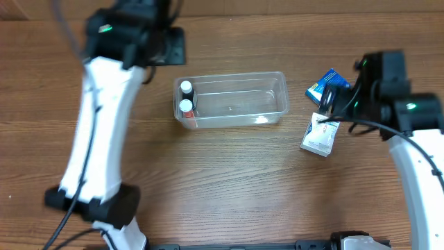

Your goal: Pack container

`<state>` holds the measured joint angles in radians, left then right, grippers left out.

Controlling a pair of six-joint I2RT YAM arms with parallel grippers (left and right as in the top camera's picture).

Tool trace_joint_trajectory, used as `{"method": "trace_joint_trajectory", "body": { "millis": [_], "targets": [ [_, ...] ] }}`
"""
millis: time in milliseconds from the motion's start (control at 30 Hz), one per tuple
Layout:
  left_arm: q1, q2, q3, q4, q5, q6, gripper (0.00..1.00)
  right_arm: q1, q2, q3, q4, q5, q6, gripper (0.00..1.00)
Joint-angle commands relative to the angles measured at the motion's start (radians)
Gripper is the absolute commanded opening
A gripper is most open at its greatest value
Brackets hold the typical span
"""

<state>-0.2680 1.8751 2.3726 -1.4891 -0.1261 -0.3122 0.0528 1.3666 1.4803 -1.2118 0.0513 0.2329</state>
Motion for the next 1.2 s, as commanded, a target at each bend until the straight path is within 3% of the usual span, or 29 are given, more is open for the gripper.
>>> {"method": "trace_joint_trajectory", "body": {
  "millis": [0, 200, 333, 500, 833, 1167],
  "targets": [
    [0.098, -0.125, 0.034, -0.003, -0.030, -0.029, 0.61, -0.004, 0.123, 0.214, -0.038, 0.045, 0.039, 1.00],
    [0.157, -0.162, 0.034, -0.042, -0.019, -0.024, 0.64, -0.055, 0.470, 0.425, -0.074, -0.029, 0.192, 1.00],
    [0.157, -0.149, 0.031, -0.071, -0.019, -0.024, 0.65, -0.085, 0.635, 0.439, -0.056, -0.032, 0.278, 1.00],
    [0.156, -0.135, 0.031, -0.080, -0.011, -0.024, 0.65, -0.094, 0.775, 0.439, -0.031, -0.034, 0.278, 1.00],
    [0.156, -0.129, 0.031, -0.081, -0.002, -0.024, 0.65, -0.094, 0.914, 0.439, 0.029, -0.026, 0.299, 1.00],
    [0.156, -0.129, 0.031, -0.086, -0.003, -0.024, 0.65, -0.094, 0.935, 0.437, 0.085, -0.022, 0.326, 1.00]
  ]
}}
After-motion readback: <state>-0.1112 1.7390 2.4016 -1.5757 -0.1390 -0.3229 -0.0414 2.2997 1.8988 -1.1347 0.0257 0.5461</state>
